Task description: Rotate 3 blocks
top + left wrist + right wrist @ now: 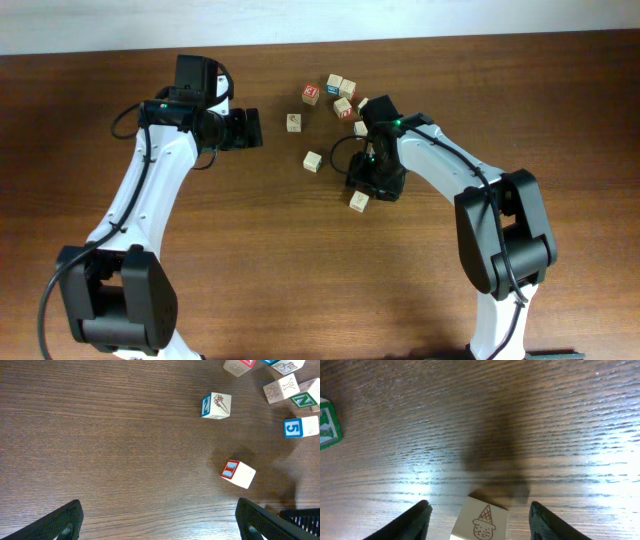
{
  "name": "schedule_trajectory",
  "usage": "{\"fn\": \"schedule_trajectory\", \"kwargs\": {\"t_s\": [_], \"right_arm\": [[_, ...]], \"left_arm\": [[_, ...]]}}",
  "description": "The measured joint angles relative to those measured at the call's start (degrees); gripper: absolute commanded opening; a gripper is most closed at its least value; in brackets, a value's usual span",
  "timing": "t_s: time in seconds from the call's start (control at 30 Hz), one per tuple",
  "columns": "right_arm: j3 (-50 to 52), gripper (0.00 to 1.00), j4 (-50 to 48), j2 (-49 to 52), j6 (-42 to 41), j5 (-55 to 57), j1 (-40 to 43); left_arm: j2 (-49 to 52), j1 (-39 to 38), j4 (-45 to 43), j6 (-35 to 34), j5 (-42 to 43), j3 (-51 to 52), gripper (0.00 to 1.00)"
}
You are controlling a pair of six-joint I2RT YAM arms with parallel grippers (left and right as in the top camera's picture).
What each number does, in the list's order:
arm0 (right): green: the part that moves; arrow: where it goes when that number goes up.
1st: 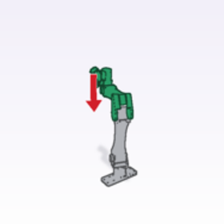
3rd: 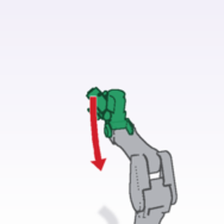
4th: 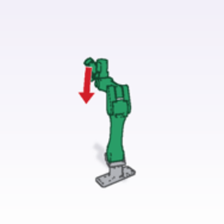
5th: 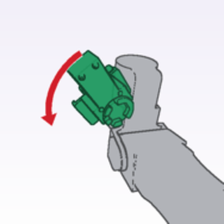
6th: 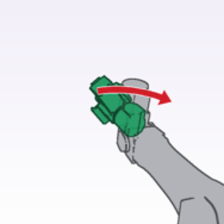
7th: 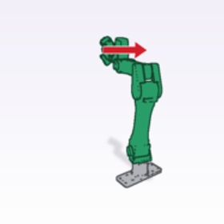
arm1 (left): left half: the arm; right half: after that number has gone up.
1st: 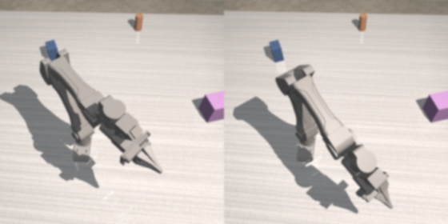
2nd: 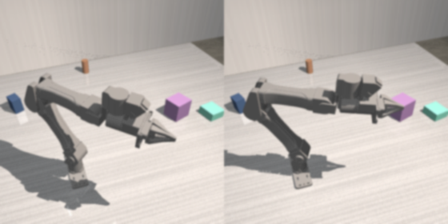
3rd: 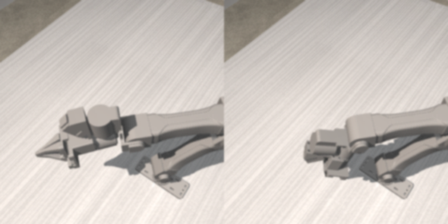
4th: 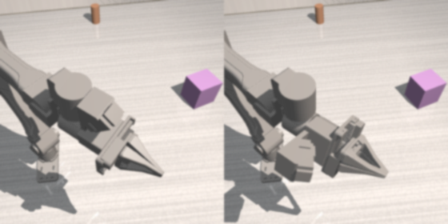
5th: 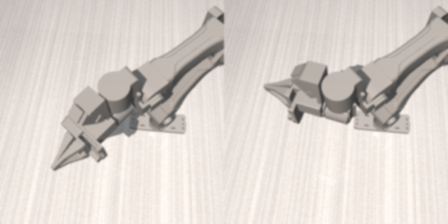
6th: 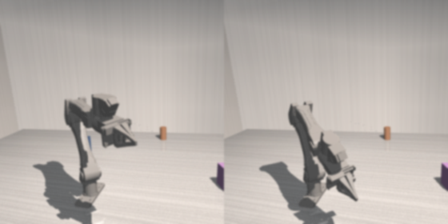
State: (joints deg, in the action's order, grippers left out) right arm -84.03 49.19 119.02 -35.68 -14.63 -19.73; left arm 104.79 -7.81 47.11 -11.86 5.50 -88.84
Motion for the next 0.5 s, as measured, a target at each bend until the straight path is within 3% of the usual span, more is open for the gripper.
{"fn": "schedule_trajectory", "kwargs": {"t_s": [0.17,0.27,0.5], "right_arm": [[-7.32,0.76,1.16,0.22,7.39,0.68,0.0],[-13.53,0.75,-3.78,0.2,12.28,0.87,-0.28],[-15.06,0.75,-11.34,1.66,7.54,2.14,-3.48]], "left_arm": [[0.0,0.0,-0.11,-0.02,0.0,0.0,0.99],[0.0,0.0,-0.9,0.0,0.0,0.0,0.99],[0.0,0.44,-2.34,0.02,-2.95,0.0,0.99]]}}
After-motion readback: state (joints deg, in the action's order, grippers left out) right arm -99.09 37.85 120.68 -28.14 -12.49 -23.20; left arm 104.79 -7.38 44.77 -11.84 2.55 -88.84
